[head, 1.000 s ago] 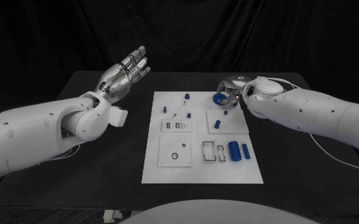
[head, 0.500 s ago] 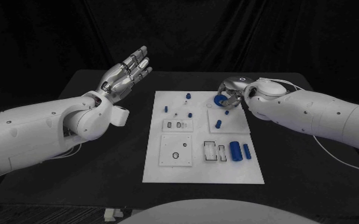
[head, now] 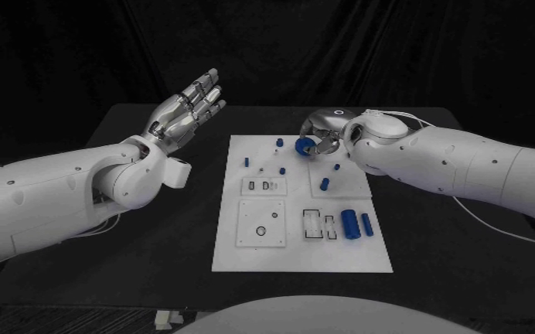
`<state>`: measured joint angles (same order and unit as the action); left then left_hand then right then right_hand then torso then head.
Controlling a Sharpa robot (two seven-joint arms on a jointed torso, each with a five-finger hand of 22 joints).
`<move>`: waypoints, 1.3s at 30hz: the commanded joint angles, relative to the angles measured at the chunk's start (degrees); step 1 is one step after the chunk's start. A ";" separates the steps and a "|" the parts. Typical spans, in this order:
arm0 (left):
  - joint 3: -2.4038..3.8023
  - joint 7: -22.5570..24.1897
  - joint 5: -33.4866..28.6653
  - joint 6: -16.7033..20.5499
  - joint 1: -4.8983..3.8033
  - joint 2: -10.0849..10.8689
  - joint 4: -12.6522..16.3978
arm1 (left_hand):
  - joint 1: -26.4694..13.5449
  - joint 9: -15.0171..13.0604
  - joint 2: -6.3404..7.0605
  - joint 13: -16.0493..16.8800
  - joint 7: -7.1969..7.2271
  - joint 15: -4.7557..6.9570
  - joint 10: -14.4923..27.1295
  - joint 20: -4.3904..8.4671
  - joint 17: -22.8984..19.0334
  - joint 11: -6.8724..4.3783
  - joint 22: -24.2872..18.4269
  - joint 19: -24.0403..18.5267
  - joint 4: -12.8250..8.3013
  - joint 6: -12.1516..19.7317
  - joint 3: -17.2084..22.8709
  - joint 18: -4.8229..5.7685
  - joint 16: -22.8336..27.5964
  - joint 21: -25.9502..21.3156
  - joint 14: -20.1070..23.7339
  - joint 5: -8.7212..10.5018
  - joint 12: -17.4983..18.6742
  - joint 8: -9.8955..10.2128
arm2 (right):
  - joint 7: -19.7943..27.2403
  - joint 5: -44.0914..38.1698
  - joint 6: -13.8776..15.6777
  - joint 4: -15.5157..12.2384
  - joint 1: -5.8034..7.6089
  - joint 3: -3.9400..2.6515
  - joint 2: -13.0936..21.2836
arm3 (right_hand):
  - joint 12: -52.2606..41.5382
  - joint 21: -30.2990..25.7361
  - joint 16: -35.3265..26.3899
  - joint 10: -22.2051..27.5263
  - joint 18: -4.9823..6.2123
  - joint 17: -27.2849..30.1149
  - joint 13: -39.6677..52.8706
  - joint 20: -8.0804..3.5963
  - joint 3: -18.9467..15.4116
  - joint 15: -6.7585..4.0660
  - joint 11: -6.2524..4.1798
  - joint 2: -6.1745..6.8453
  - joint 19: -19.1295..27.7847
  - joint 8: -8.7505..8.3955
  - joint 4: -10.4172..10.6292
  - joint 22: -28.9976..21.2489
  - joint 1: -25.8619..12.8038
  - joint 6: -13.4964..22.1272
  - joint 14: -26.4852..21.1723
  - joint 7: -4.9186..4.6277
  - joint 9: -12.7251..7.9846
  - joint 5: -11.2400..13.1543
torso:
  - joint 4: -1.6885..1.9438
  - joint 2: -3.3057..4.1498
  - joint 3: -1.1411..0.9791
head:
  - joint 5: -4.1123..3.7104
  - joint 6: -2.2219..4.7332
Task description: Assemble the parts on the task board
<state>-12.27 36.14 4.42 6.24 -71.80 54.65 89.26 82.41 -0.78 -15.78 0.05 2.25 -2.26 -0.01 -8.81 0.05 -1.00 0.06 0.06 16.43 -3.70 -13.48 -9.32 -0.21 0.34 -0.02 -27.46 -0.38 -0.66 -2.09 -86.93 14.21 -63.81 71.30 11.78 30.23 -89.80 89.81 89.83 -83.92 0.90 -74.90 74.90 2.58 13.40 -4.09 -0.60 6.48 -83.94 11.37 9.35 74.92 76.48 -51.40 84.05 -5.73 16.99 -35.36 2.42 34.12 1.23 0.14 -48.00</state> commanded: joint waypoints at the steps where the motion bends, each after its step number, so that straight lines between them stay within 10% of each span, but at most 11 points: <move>1: 0.06 0.34 0.03 -0.76 0.07 0.03 0.19 | 0.53 -0.06 0.01 -0.05 0.09 -0.52 0.01 -0.54 -0.05 0.33 -0.06 -0.06 -0.04 -0.54 0.46 -0.93 0.21 -0.34 0.02 -0.36 0.38 -0.29 | 0.29 -0.10 -0.76 0.04 0.22 -0.02 -1.22 | -0.20 0.19 0.17 -6.08 -0.90 -15.10 15.10 0.24 0.00 0.50 0.42 0.01 -6.06 2.77 -0.31 15.08 0.02 -0.71 5.95 0.72 3.58 0.50 | 0.05 0.05 -0.01 | 0.09 0.07; 30: 0.06 -0.33 0.02 -1.82 0.12 0.04 0.09 | 1.06 -0.07 0.12 -0.05 0.12 -0.79 0.01 -0.83 -0.05 0.31 -0.06 -0.06 -0.14 -0.63 0.62 -0.91 0.21 -0.34 0.02 -0.62 0.38 -0.30 | 1.99 -0.59 -5.28 10.72 -0.84 -0.03 -13.09 | -0.20 -0.93 0.17 -6.08 -0.49 -15.10 15.10 0.40 1.02 0.63 0.48 -0.03 -5.09 1.59 -1.37 14.35 -0.26 2.33 5.95 0.46 3.33 3.32 | 0.20 0.19 0.00 | -0.59 -0.31; 39: 0.06 -0.39 0.02 -2.03 0.21 0.03 0.02 | 1.23 -0.09 0.14 -0.05 0.03 -0.83 0.01 -0.93 -0.05 0.39 -0.06 -0.06 -0.15 -0.72 0.67 -0.91 0.21 -0.34 0.02 -0.70 0.38 -0.31 | 0.99 -1.01 -6.22 10.81 -1.01 -0.03 -13.09 | -0.20 -1.50 0.17 -6.08 -0.31 -15.10 15.10 0.77 0.21 0.99 0.87 0.16 -4.67 -2.88 -2.02 14.06 -1.72 7.34 5.95 0.08 0.86 15.91 | 0.10 0.14 0.06 | -0.46 -0.60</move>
<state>-12.26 35.20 4.42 5.01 -71.67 54.76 89.23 83.23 -0.82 -15.56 0.08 2.25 -2.67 -0.01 -9.21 0.09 -1.00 0.08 0.06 16.28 -4.12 -12.99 -9.32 -0.21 0.34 -0.02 -27.95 -0.38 -0.66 -0.17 -87.19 9.20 -52.91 70.45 11.77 17.06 -89.80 88.70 89.83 -83.94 0.90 -74.93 74.90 2.99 13.91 -3.47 -0.16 6.63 -83.94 8.79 7.23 74.95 75.20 -44.42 83.84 -5.68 18.02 -20.09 2.55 34.27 1.25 -0.35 -48.52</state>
